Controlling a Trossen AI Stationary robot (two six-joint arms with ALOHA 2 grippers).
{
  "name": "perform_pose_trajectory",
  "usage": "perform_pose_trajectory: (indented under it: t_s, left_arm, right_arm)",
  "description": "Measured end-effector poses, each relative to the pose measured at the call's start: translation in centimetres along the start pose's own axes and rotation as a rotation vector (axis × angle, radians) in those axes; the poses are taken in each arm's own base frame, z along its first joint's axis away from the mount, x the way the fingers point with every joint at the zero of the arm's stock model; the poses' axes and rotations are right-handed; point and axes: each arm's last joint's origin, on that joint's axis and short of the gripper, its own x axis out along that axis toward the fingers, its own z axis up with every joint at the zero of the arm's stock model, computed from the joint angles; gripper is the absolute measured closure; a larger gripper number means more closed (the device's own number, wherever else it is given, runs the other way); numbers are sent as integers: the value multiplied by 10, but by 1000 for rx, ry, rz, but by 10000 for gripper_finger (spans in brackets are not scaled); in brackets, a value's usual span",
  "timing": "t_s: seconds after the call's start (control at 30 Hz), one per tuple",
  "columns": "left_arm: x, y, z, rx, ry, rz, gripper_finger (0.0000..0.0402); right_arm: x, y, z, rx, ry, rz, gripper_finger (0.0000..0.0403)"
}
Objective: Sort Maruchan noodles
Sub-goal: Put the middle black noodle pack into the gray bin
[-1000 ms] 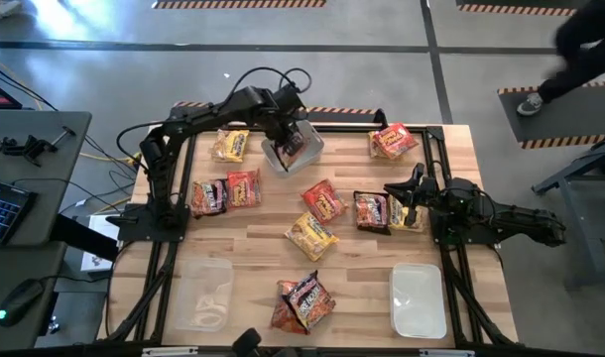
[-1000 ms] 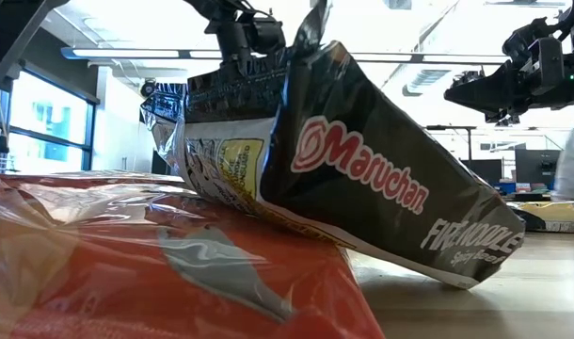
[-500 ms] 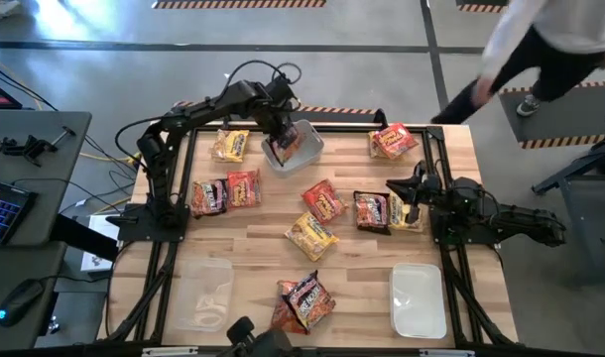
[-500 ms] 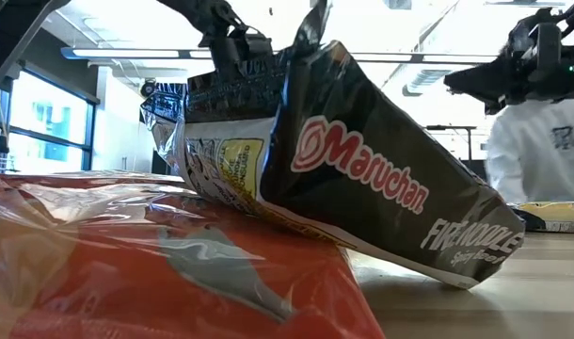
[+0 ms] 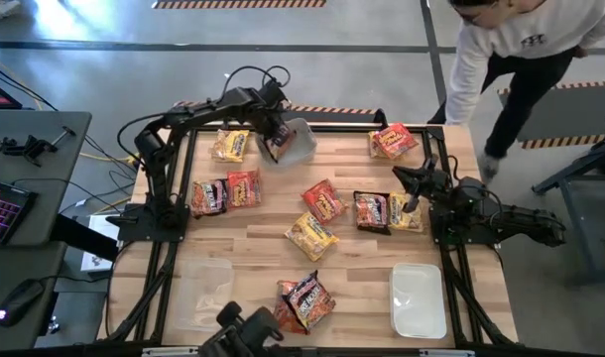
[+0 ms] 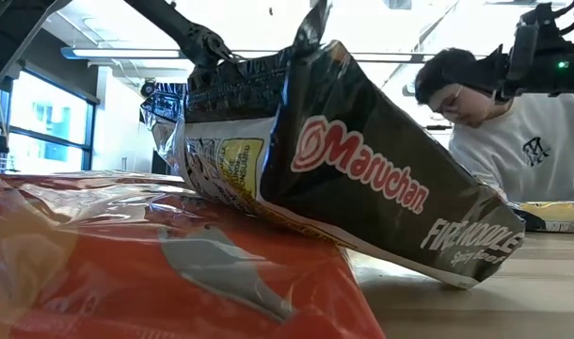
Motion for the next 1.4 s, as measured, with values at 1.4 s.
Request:
perform_pose_trajectory:
  t_s: [1.4]
  left_arm:
    - [-43, -57, -11, -217, -130, 567, 376]
  right_arm:
    - [0, -2, -1, -3, 17, -69, 379]
